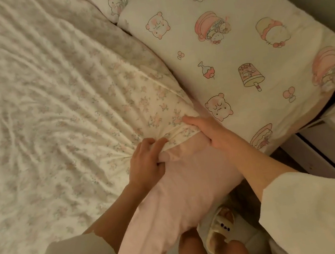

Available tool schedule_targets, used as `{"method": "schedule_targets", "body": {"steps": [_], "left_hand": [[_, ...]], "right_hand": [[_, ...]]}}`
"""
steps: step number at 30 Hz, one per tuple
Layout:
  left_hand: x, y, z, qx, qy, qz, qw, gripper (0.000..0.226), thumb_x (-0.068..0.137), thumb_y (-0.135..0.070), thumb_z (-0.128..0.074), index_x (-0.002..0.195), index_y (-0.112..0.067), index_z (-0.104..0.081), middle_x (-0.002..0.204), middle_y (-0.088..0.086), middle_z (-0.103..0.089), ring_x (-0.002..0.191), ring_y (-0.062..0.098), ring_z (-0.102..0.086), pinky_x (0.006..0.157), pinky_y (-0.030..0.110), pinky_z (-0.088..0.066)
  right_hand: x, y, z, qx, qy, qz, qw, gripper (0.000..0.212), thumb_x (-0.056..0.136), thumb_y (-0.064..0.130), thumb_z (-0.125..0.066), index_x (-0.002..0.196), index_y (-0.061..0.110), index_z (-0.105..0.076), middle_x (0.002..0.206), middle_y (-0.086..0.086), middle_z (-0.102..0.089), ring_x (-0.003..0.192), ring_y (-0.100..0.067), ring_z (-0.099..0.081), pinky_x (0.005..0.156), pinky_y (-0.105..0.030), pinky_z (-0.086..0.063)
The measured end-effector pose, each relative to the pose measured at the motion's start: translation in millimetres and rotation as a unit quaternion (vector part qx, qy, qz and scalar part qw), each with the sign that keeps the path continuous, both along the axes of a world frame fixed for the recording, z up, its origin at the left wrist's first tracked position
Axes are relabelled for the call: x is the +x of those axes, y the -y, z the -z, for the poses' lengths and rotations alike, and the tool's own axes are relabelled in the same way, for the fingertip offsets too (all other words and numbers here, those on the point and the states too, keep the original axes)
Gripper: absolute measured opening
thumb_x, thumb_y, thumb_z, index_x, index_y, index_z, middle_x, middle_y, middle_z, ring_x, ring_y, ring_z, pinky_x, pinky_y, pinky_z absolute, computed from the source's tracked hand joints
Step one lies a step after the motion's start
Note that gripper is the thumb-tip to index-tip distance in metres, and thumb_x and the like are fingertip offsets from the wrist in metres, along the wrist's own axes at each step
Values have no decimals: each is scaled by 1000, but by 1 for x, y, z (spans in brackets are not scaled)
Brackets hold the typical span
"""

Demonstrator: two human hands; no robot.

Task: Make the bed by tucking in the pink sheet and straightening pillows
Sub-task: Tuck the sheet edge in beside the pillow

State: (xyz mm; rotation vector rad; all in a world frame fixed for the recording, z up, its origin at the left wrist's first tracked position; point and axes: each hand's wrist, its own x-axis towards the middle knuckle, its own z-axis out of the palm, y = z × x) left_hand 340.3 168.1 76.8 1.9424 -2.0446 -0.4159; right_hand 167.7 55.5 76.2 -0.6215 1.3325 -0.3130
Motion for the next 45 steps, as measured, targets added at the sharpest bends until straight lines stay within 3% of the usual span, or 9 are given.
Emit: {"method": "schedule_targets", "body": {"steps": [8, 13, 17, 24, 28, 32, 37, 42, 45], "left_hand": [[-65, -37, -10, 42, 10, 43, 998, 50, 72, -20, -40, 120, -28, -52, 99, 9, -59, 82, 27, -61, 55, 30, -48], [-88, -32, 29, 308, 46, 52, 949, 72, 86, -20, -49, 147, -36, -15, 151, 9, -22, 136, 35, -24, 110, 48, -29], [-86, -51, 54, 266, 60, 40, 961, 73, 89, -33, -51, 149, -35, -10, 158, 5, -7, 146, 30, 0, 118, 49, -7], [-22, -159, 83, 237, 149, -140, 950, 104, 76, -47, -67, 147, -34, 8, 159, 11, 4, 145, 33, 8, 109, 65, -2], [28, -190, 85, 297, 189, -204, 913, 104, 81, -49, -63, 143, -35, 20, 157, 9, 15, 143, 31, 19, 111, 65, 0], [65, -189, 84, 267, 246, -187, 913, 102, 72, -47, -73, 149, -33, -7, 156, 13, -15, 144, 37, -8, 107, 67, -12], [86, -179, 81, 247, 262, -122, 925, 84, 69, -18, -75, 137, -27, -27, 124, 19, -51, 100, 41, -54, 61, 44, -53], [87, -171, 68, 193, 197, -142, 951, 51, 71, -2, -73, 117, -21, -62, 84, 12, -61, 65, 33, -55, 39, 30, -39], [75, -182, 56, 168, 189, -155, 955, 50, 64, 4, -76, 108, -18, -68, 76, 10, -61, 57, 31, -54, 35, 26, -37]], "right_hand": [[-86, -37, -15, -101, -99, -110, 984, 27, 82, 41, -67, 95, 18, -64, 98, -6, -69, 89, -22, -65, 83, -34, -53], [-94, -41, 22, -178, -278, -211, 920, 42, 89, 44, -53, 111, 8, -56, 106, -6, -62, 98, -25, -59, 84, -37, -49], [-78, -54, 36, -218, -376, -210, 876, 42, 88, 26, -55, 123, 4, -47, 123, -15, -51, 115, -32, -49, 91, -43, -46], [-53, -123, 48, -482, -411, -441, 635, 70, 89, 20, -53, 150, 21, -16, 155, -14, -19, 144, -33, -15, 114, -59, -10], [-20, -150, 58, -431, -354, -599, 574, 75, 94, 23, -42, 149, 29, 9, 159, -7, 11, 146, -30, 13, 113, -58, 8], [6, -160, 73, -439, -392, -627, 510, 84, 93, 36, -45, 145, 32, 21, 155, -8, 27, 141, -40, 22, 105, -71, 8], [36, -152, 83, -419, -437, -609, 513, 92, 88, 37, -56, 147, 32, 14, 157, -10, 5, 143, -42, -1, 109, -66, -8], [52, -156, 77, -446, -461, -553, 532, 59, 84, 19, -62, 138, 30, -39, 140, -9, -44, 119, -37, -47, 97, -52, -40], [44, -160, 66, -445, -421, -571, 546, 45, 94, 15, -45, 136, 27, -34, 141, -4, -40, 119, -33, -43, 99, -46, -33]]}}
